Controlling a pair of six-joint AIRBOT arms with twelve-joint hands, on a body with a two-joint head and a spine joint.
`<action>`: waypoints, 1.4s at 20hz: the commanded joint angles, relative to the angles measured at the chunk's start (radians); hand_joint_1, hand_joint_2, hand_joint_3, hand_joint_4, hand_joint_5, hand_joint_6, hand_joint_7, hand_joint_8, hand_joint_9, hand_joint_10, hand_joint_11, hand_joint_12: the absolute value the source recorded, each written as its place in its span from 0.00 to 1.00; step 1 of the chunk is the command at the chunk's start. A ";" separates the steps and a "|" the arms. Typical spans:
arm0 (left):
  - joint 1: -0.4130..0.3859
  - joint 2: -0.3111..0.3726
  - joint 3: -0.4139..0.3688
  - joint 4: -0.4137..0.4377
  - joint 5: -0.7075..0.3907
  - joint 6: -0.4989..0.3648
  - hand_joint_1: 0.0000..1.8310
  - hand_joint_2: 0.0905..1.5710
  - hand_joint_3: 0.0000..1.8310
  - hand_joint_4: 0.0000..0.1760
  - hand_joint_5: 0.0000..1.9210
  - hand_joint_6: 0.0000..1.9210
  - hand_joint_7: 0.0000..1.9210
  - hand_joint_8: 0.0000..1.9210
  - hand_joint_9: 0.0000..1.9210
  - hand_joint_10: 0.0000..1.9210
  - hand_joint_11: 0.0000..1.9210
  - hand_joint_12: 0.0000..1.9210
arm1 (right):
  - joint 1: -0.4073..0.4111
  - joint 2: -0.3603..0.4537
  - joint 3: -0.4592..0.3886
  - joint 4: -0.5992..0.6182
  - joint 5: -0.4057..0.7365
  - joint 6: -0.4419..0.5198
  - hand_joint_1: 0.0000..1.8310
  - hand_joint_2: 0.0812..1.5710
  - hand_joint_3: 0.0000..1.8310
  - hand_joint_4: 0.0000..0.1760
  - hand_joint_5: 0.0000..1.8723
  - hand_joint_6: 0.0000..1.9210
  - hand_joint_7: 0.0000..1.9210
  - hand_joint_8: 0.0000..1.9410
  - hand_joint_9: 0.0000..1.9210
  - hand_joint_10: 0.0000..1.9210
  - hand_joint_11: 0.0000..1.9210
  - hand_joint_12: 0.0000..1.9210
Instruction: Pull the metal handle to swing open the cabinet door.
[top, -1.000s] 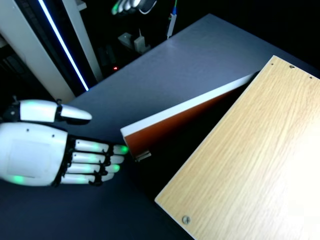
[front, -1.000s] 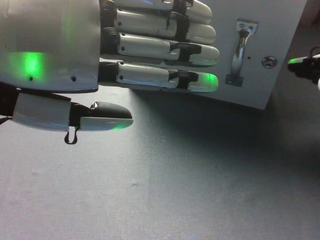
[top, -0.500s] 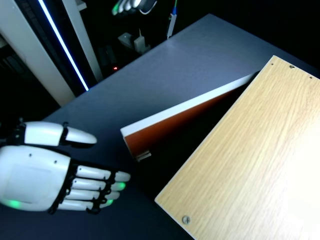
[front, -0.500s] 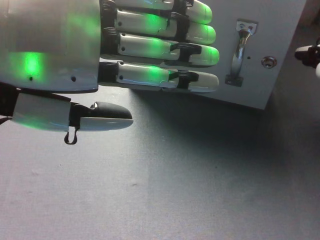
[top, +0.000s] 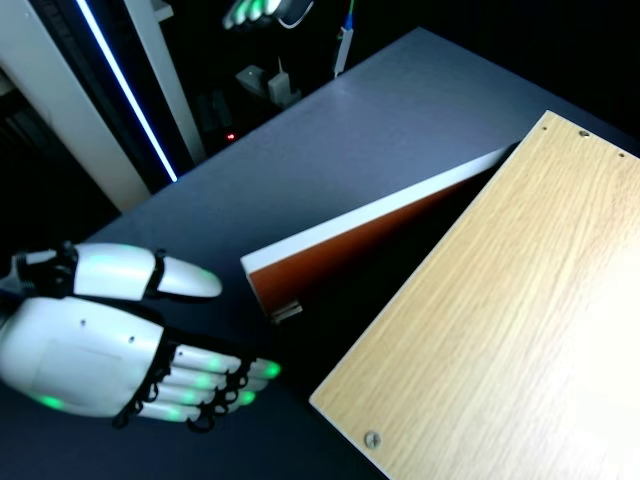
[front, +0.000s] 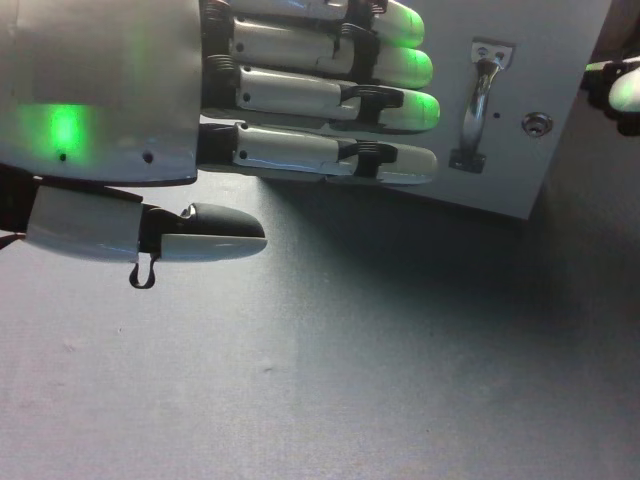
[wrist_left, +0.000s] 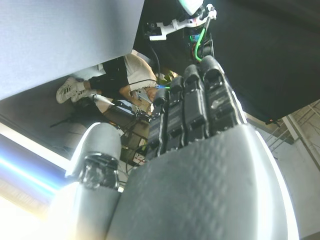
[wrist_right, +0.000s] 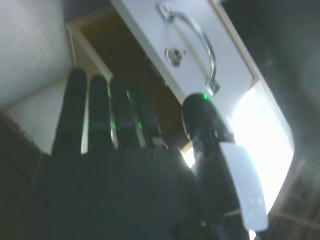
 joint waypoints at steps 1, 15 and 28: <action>-0.011 0.007 0.000 -0.094 -0.021 0.004 0.00 1.00 0.07 0.00 0.06 0.00 0.07 0.00 0.06 0.00 0.00 0.18 | 0.012 0.001 -0.006 0.036 0.043 0.007 0.00 1.00 0.07 0.00 0.03 0.00 0.05 0.00 0.04 0.00 0.00 0.17; -0.011 0.007 0.000 -0.094 -0.021 0.004 0.00 1.00 0.06 0.00 0.09 0.00 0.10 0.00 0.10 0.00 0.00 0.27 | 0.025 -0.011 -0.059 0.096 0.042 0.007 0.00 1.00 0.04 0.00 0.06 0.00 0.07 0.00 0.07 0.00 0.00 0.23; -0.011 0.007 0.000 -0.094 -0.021 0.004 0.00 1.00 0.07 0.00 0.10 0.00 0.10 0.00 0.10 0.00 0.00 0.26 | 0.005 -0.009 -0.070 0.070 0.213 0.007 0.00 1.00 0.05 0.00 0.07 0.00 0.08 0.00 0.08 0.00 0.00 0.25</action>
